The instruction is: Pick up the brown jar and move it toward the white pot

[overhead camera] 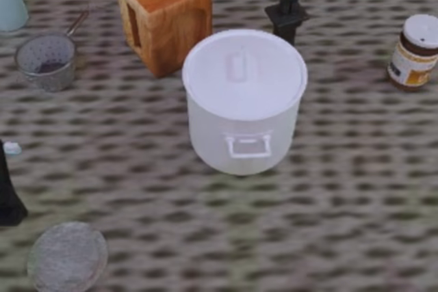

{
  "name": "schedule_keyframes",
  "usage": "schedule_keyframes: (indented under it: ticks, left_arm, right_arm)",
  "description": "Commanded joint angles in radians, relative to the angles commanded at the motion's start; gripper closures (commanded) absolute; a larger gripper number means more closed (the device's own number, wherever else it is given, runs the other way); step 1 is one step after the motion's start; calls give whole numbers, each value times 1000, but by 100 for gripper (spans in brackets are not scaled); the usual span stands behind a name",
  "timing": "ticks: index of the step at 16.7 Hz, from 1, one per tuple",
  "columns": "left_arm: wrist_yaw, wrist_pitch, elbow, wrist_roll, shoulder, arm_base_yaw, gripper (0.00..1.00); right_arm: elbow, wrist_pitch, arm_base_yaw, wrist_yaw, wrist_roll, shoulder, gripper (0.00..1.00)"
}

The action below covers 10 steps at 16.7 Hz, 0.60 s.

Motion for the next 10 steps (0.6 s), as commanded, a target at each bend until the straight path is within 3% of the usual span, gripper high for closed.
schedule_keyframes:
  ticks: [5, 10]
  left_arm:
    - [0, 0, 0, 0, 0, 0, 0]
    - [0, 0, 0, 0, 0, 0, 0]
  right_arm:
    - [51, -41, -2, 0, -1, 58, 0]
    - [309, -230, -20, 9, -10, 348, 0]
